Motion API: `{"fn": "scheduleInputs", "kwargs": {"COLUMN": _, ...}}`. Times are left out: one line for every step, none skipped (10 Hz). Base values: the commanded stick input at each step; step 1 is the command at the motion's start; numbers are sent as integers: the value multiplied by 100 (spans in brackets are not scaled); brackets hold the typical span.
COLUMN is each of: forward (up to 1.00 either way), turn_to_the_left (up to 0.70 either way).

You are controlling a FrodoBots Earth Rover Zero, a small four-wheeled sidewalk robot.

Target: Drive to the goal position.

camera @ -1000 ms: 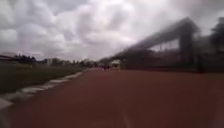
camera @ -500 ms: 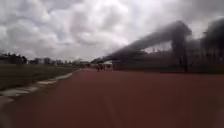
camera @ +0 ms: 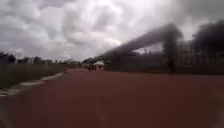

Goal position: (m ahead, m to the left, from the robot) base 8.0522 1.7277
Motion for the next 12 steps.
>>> {"fn": "scheduleInputs", "kwargs": {"forward": 70, "turn_to_the_left": -35}}
{"fn": "scheduleInputs", "kwargs": {"forward": 70, "turn_to_the_left": -35}}
{"fn": "scheduleInputs", "kwargs": {"forward": 70, "turn_to_the_left": -35}}
{"fn": "scheduleInputs", "kwargs": {"forward": 70, "turn_to_the_left": -35}}
{"fn": "scheduleInputs", "kwargs": {"forward": 70, "turn_to_the_left": -35}}
{"fn": "scheduleInputs", "kwargs": {"forward": 70, "turn_to_the_left": -22}}
{"fn": "scheduleInputs", "kwargs": {"forward": 70, "turn_to_the_left": -7}}
{"fn": "scheduleInputs", "kwargs": {"forward": 70, "turn_to_the_left": 0}}
{"fn": "scheduleInputs", "kwargs": {"forward": 70, "turn_to_the_left": 0}}
{"fn": "scheduleInputs", "kwargs": {"forward": 70, "turn_to_the_left": 0}}
{"fn": "scheduleInputs", "kwargs": {"forward": 70, "turn_to_the_left": 0}}
{"fn": "scheduleInputs", "kwargs": {"forward": 70, "turn_to_the_left": 0}}
